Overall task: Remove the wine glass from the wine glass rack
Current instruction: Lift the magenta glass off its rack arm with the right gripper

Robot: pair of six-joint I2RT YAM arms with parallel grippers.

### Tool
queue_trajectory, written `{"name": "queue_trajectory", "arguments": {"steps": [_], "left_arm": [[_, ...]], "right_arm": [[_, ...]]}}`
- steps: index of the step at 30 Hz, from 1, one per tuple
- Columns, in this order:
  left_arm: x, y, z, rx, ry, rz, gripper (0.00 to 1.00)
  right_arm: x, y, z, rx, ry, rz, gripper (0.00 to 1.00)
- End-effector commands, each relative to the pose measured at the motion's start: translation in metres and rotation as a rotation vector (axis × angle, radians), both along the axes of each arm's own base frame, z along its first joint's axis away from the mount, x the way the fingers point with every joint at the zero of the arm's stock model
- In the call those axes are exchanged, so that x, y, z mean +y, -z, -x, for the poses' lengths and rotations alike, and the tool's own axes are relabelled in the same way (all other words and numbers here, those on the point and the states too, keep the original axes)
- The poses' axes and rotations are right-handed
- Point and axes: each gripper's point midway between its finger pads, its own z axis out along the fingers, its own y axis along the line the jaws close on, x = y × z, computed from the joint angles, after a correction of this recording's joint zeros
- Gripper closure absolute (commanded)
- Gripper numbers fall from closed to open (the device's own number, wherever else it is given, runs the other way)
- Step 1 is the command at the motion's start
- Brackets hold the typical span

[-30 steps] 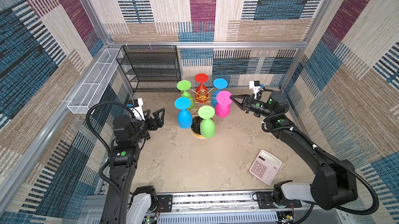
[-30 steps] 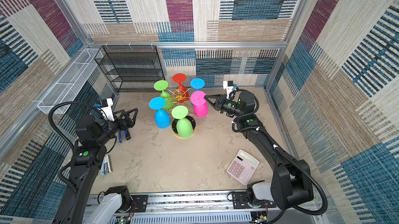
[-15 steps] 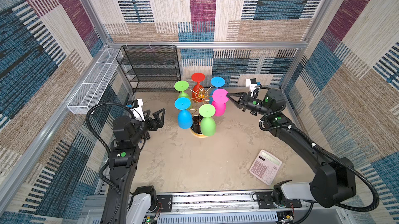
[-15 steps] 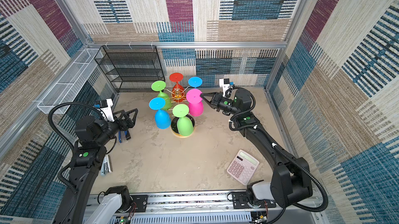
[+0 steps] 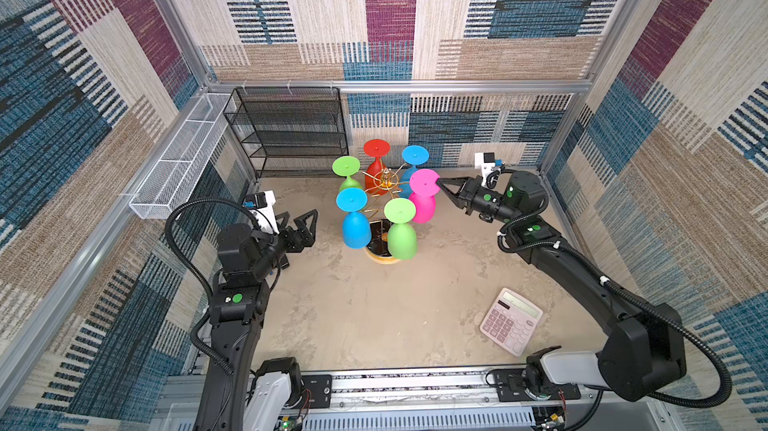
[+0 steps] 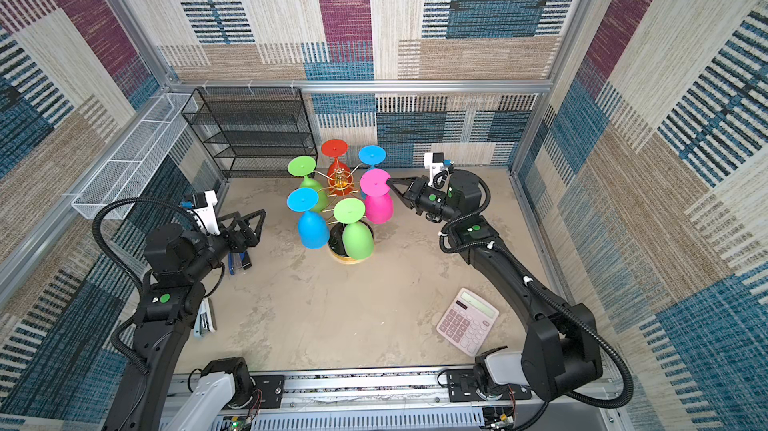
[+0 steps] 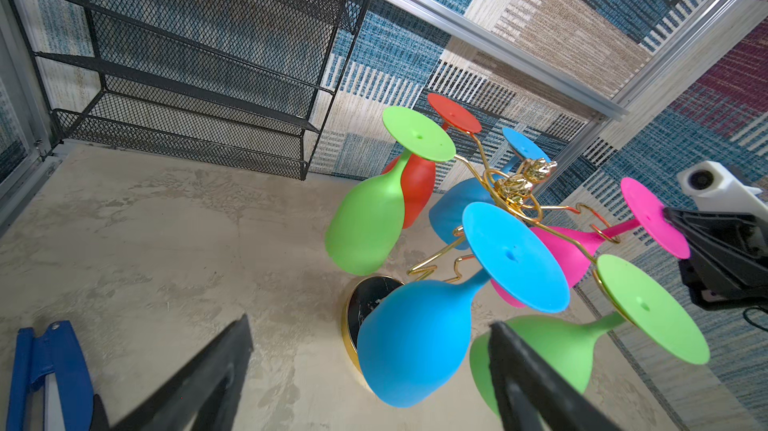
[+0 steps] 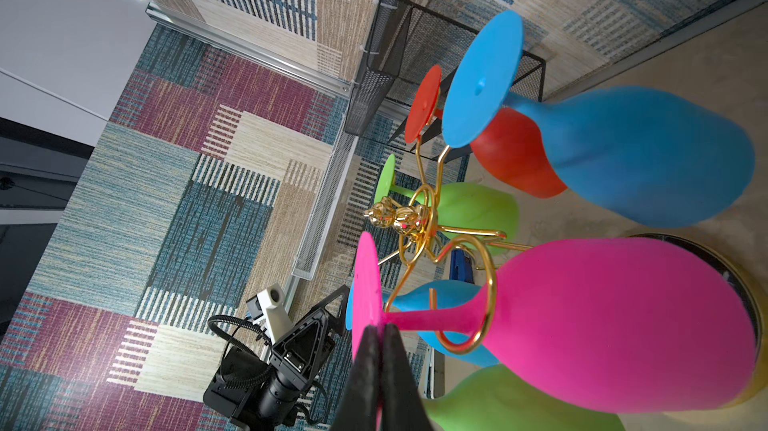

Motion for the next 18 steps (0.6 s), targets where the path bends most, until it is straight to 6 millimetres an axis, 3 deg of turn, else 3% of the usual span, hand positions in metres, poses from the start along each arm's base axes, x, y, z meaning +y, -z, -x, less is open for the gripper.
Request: {"name": "queue_trajectory", "arguments": {"steps": [1,18], "left_arm": [[-0.002,-0.003,0.001,-0.009,0.012,0.016,0.09],[-0.003,-0.003,0.002,-0.011,0.014,0.019,0.09]], "right_arm": [[-0.003,-0.007,-0.005,-0.011,0.039,-0.011,1.0],[0.016,-0.011,-0.01,-0.031,0.054,0.031,1.0]]}}
